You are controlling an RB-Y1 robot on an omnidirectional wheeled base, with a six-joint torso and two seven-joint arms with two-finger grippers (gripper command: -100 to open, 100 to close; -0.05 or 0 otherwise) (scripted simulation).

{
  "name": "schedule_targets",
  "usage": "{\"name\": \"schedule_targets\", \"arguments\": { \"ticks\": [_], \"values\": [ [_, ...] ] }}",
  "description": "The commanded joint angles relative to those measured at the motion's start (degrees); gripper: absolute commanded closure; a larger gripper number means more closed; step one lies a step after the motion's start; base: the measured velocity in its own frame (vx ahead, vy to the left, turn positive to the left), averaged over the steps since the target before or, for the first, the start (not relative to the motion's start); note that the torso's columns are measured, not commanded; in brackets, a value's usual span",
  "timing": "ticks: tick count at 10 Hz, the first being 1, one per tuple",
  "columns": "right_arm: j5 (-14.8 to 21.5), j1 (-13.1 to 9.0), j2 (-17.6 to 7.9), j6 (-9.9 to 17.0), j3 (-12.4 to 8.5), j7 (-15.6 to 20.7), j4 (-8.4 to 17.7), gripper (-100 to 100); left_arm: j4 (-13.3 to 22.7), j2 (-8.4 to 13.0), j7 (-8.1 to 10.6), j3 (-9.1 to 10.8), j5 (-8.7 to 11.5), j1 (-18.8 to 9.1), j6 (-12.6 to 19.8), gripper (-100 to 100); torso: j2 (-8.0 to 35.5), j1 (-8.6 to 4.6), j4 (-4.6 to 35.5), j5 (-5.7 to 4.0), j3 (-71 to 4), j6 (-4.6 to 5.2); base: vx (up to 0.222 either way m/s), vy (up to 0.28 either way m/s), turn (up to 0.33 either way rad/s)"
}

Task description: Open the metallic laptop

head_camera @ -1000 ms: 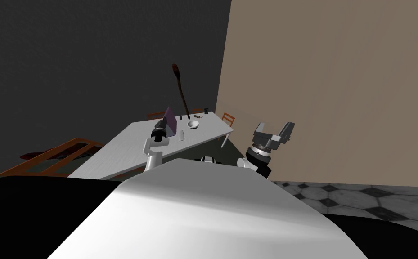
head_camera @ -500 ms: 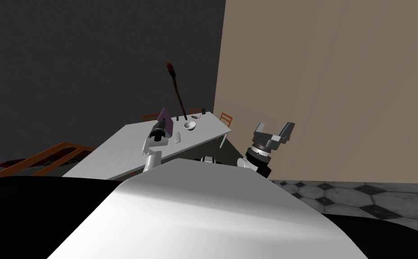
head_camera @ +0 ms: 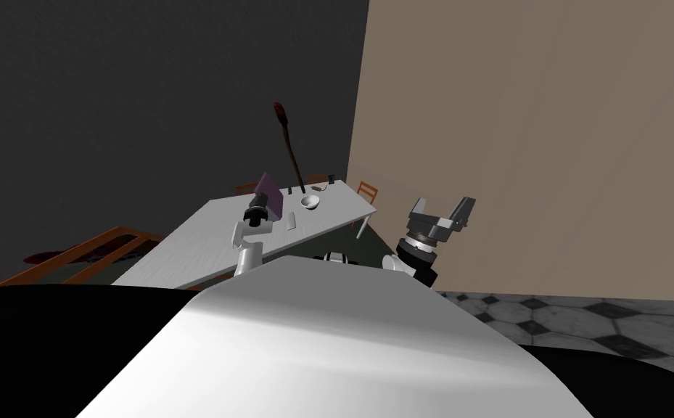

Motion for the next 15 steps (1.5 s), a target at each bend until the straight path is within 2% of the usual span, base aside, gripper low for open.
{"name": "schedule_targets", "arguments": {
  "ticks": [1, 4, 5, 6, 14, 15],
  "values": [
    [0.0, 0.0, 0.0, 0.0, 0.0, 0.0, 0.0, 0, 0.7, -1.2, 2.6, 0.48, 2.3, -1.3, 0.1, 100, -0.1, -0.04, -0.1, -0.01, -0.1, -0.01, -0.048, 0.076, 0.05],
    [0.0, 0.0, 0.0, 0.0, 0.0, 0.0, 0.0, 0, 1.6, -2.8, 6.04, 1.22, 5.5, -3.3, 0.2, 100, -0.3, -0.03, -0.1, -0.1, -0.2, 0.03, -0.056, 0.101, 0.066],
    [0.0, 0.0, 0.0, 0.0, 0.0, 0.0, 0.0, 0, 1.3, -2.4, 5.14, 1.02, 4.9, -2.9, 0.2, 100, -0.2, -0.07, 0.0, -0.13, -0.2, 0.03, -0.03, 0.05, 0.011],
    [0.0, 0.0, 0.0, 0.0, 0.0, 0.0, 0.0, 0, 2.9, -3.6, 7.27, 1.39, 6.7, -3.4, -1.3, 100, -0.2, -0.42, 0.0, -0.26, -0.2, 0.07, -0.02, 0.073, 0.094],
    [0.0, 0.0, 0.0, 0.0, 0.0, 0.0, 0.0, 0, 9.2, -8.6, 14.78, 2.57, 13.6, -5.4, -7.2, 100, 0.0, -0.38, 0.1, -0.4, -0.1, 0.01, -0.024, 0.082, 0.063],
    [0.0, 0.0, 0.0, 0.0, 0.0, 0.0, 0.0, 0, 8.8, -8.3, 14.03, 2.42, 13.1, -5.1, -6.5, 100, 0.0, -0.42, 0.2, -0.41, -0.1, 0.0, -0.007, 0.035, 0.015]
  ]
}}
